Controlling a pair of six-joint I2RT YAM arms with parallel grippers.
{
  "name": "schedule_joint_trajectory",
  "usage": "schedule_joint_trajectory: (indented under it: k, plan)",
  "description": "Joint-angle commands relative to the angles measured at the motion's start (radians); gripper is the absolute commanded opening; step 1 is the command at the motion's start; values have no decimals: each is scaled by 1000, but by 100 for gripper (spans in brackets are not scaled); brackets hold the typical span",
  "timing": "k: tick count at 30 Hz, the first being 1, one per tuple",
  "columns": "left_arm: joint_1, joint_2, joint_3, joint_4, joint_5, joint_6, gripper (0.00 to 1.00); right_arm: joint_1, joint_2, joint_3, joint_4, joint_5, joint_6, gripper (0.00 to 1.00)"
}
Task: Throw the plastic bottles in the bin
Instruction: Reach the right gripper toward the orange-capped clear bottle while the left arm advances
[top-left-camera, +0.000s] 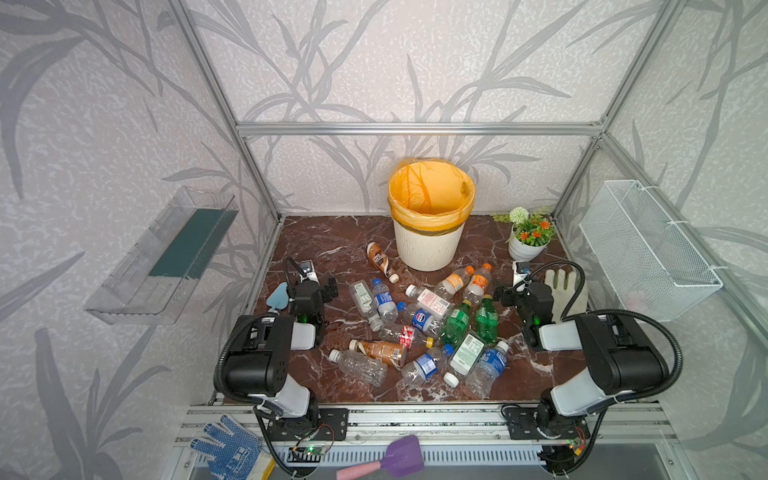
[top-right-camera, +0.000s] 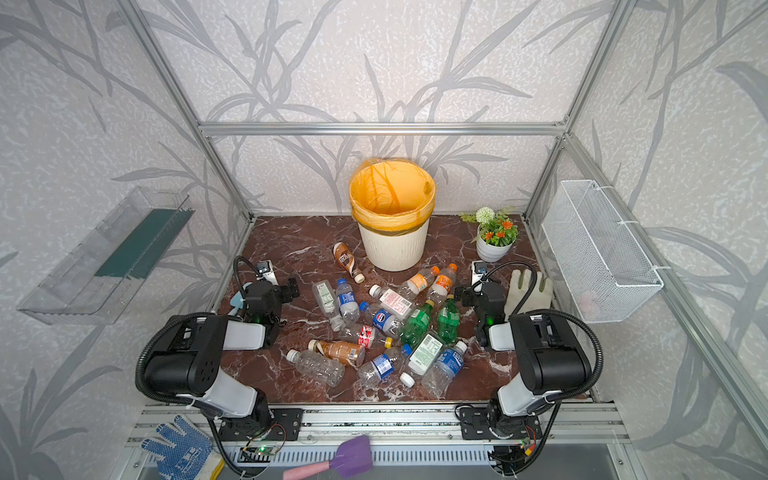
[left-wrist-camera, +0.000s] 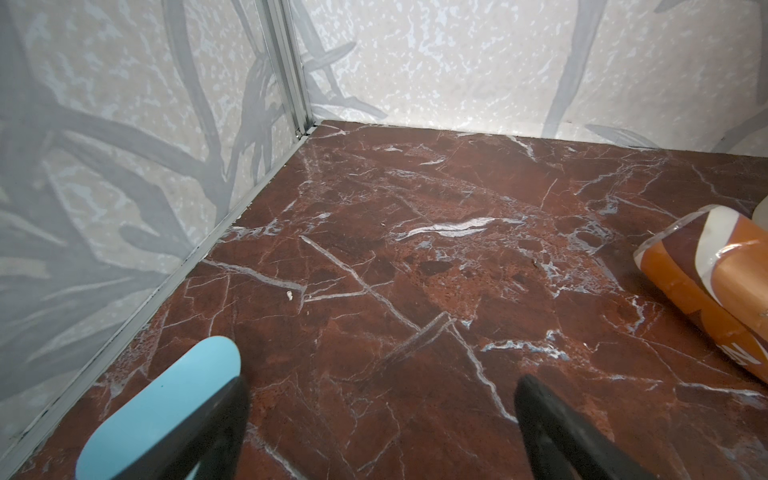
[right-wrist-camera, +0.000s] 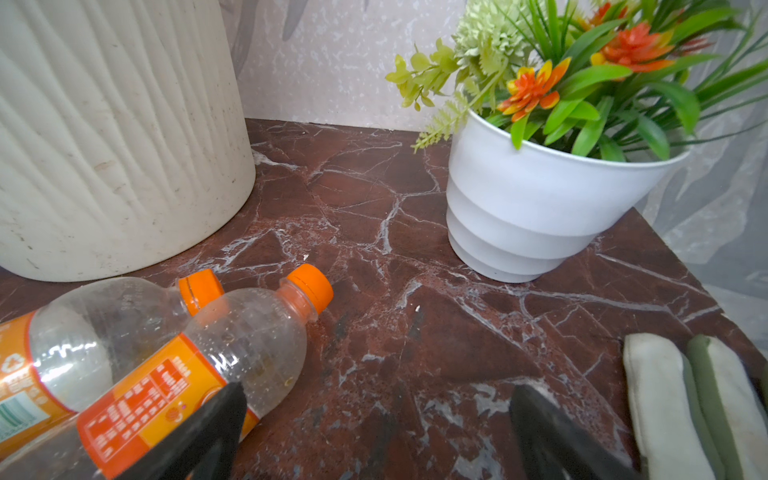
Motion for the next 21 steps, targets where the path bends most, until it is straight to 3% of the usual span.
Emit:
schedule_joint_trajectory:
  k: [1, 5, 11, 15, 21]
  plan:
    - [0, -7, 3, 12, -20, 2, 99, 4, -8, 17, -6, 22, 8, 98]
    - [-1, -128, 14, -119, -42, -5, 99, 3, -119, 65, -192, 62, 26, 98]
    - [0, -356, 166, -664, -84, -163, 99, -4, -273, 332, -890, 96, 215, 97]
    - [0, -371, 272, -925, 5, -216, 99, -4, -268, 448, -1083, -49, 345, 93]
    - [-1, -355, 304, -1023, 58, -326, 99, -4, -198, 518, -1177, -239, 548, 86]
